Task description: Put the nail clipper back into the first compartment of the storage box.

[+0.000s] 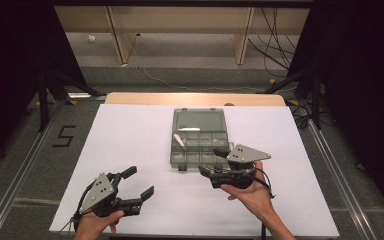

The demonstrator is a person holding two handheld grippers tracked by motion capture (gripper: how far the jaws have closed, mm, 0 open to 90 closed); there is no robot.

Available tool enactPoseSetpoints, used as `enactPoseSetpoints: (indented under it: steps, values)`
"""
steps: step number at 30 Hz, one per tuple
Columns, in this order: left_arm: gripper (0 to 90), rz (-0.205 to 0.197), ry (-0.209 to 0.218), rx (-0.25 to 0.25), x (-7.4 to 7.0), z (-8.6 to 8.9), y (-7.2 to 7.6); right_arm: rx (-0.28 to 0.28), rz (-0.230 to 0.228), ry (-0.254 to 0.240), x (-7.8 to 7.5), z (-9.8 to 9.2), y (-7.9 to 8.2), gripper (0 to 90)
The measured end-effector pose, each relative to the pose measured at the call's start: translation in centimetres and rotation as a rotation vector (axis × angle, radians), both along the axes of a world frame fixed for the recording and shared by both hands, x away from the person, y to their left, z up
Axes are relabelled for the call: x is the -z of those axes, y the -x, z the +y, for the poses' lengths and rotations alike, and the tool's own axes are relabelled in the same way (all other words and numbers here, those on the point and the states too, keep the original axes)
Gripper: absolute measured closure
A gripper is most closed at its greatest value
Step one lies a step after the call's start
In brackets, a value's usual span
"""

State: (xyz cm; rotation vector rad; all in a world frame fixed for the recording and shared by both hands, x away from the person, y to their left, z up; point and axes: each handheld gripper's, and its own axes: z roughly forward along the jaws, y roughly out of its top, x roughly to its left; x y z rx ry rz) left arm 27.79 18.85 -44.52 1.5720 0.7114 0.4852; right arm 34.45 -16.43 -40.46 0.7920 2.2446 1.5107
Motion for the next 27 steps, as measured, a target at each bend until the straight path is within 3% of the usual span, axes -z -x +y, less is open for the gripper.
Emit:
enactPoseSetpoints:
  steps: [2, 3, 5, 14, 16, 17, 23, 25, 27]
  values:
    - [15.4, 0.000, 0.000, 0.000, 0.0, 0.0, 0.0, -0.002, 0.000, -0.001, 0.1, -0.1, 0.2, 23.8]
    - [15.5, 0.000, 0.000, 0.000, 0.0, 0.0, 0.0, 0.001, -0.022, -0.002, 0.1, -0.3, 0.2, 23.8]
    - [15.4, -0.001, 0.000, 0.001, 0.0, 0.0, 0.0, 0.001, -0.002, -0.009, 0.2, -0.4, 0.4, 23.6]
    - [15.5, 0.002, -0.002, 0.000, 0.0, 0.0, 0.0, 0.008, -0.022, -0.020, 0.7, -1.0, 1.1, 23.3]
    - [15.4, 0.003, -0.002, 0.000, 0.1, -0.1, 0.0, 0.004, -0.001, -0.017, 0.7, -1.1, 1.4, 23.1]
    - [15.4, 0.001, -0.003, -0.001, 0.0, -0.1, 0.0, 0.005, -0.019, -0.017, 0.8, -1.2, 1.4, 23.0]
    - [15.5, -0.001, -0.003, -0.001, 0.0, -0.1, 0.0, 0.005, 0.002, -0.022, 1.2, -1.5, 1.9, 22.8]
    - [15.5, -0.002, -0.003, -0.001, 0.0, -0.1, 0.0, 0.015, -0.022, -0.016, 1.3, -1.6, 1.9, 22.7]
    - [15.5, -0.003, -0.003, 0.000, 0.0, -0.1, 0.0, 0.014, -0.015, -0.014, 1.4, -1.8, 2.2, 22.7]
